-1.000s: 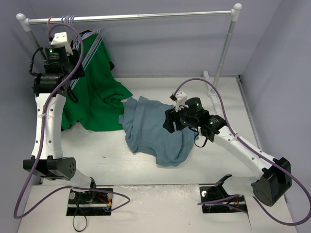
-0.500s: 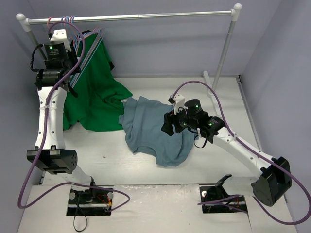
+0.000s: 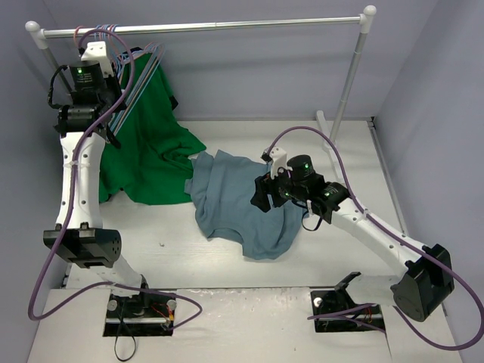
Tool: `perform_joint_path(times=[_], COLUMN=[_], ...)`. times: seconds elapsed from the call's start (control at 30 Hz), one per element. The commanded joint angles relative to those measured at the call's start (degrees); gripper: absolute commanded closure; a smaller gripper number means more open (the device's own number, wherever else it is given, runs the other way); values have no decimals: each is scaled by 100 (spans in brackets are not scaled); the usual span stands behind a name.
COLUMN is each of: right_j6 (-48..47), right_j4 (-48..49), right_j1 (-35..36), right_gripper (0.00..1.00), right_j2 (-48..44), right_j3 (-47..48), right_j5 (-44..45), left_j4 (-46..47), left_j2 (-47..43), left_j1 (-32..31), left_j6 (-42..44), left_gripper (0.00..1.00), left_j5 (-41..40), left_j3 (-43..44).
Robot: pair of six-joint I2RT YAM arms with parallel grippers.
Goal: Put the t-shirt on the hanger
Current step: Pick up the hanger from the clothesline.
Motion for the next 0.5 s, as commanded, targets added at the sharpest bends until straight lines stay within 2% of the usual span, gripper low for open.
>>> perform_joint_path(times=[0.0, 0.47], right_j6=[-47, -12], right_j4=[403, 385], right_j1=[31, 31], right_gripper=[39, 39], right_j2=[47, 39], right_j3=[72, 72], right_j5=[-50, -15], left_j4=[375, 402], left_j2=[-59, 55], left_j1=[44, 53], left_j6=[52, -9], left_gripper=[75, 77], left_j5=[129, 252], left_j3=[303, 365])
